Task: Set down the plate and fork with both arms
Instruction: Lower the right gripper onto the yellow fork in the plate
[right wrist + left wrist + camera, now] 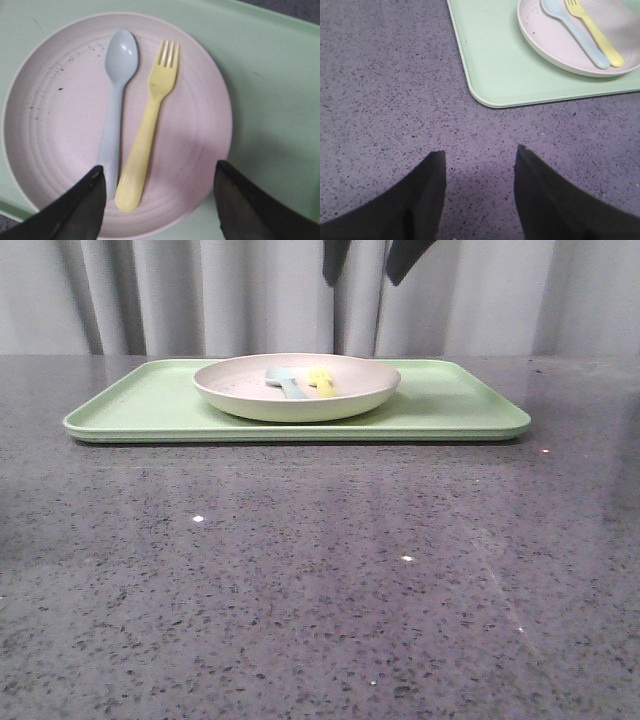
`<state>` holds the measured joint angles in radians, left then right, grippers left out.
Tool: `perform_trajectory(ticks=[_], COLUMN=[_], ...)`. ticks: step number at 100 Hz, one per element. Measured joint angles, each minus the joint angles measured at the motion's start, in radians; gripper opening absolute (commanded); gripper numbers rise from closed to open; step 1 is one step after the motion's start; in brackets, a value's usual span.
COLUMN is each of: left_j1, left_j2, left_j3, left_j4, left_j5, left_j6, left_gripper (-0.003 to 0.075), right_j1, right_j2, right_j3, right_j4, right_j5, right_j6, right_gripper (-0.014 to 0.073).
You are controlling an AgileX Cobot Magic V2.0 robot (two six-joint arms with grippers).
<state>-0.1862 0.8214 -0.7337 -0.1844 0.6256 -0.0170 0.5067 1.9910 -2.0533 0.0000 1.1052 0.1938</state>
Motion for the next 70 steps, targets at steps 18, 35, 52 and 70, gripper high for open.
perform_trajectory(ticks=[18,35,52,70], left_j1=[0.000,0.000,0.000,0.000], left_j2=[0.000,0.000,0.000,0.000], left_j3=[0.000,0.000,0.000,0.000], left_j4=[-0.003,-0.005,-0.007,-0.007], left_j5=[0.009,0.010,0.010,0.010], left_j6=[0.000,0.000,0.000,0.000], left_gripper=[0.0312,0.0312,0.0312,0.0312], right_j1=[0.000,0.000,0.000,0.000], right_j2=[0.090,0.149,0.181,0.201], right_j3=[-0.038,-0.045,-0.045,-0.047], right_j4=[0.018,0.019,0.022,0.025], right_j5=[0.024,0.026,0.021,0.012], right_j6=[0.000,0.000,0.000,0.000], right_gripper=[0.0476,0.0476,0.0476,0.0476])
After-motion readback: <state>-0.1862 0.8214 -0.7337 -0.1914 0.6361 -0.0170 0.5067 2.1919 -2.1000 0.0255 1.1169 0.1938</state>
